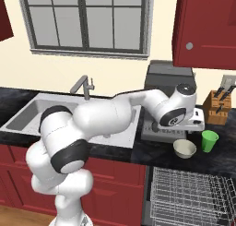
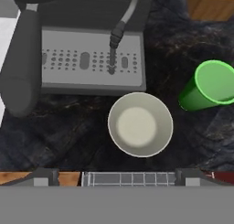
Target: Pick up the cup and bowl from the counter, place them in the dishwasher, and close the dishwasher door.
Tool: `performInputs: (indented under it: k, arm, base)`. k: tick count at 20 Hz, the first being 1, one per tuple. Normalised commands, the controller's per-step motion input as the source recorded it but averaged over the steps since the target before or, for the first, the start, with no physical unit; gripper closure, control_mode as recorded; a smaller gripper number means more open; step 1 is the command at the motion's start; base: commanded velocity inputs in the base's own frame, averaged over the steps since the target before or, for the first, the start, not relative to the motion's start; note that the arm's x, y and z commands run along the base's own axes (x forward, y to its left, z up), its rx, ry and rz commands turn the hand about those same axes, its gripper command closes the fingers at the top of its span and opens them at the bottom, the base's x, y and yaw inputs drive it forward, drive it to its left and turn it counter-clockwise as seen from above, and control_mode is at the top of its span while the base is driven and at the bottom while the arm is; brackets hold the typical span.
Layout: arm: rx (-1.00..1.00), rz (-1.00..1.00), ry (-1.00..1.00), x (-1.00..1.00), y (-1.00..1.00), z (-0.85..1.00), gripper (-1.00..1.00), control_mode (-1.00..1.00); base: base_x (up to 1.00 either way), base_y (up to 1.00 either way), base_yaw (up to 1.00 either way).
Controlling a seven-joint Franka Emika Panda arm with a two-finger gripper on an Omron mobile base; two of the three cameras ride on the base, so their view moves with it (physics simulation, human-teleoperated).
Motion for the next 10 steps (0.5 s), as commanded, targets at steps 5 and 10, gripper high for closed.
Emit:
performInputs:
  k: [5, 10]
  arm:
    - [0.0, 0.0, 0.0, 0.08, -0.3, -0.02, -1.0, -1.0]
    - [0.0, 0.0, 0.0, 0.13, -0.28, -0.15, -1.0, -1.0]
  base:
    - [0.0, 0.0, 0.0]
    - [0.0, 0.0, 0.0]
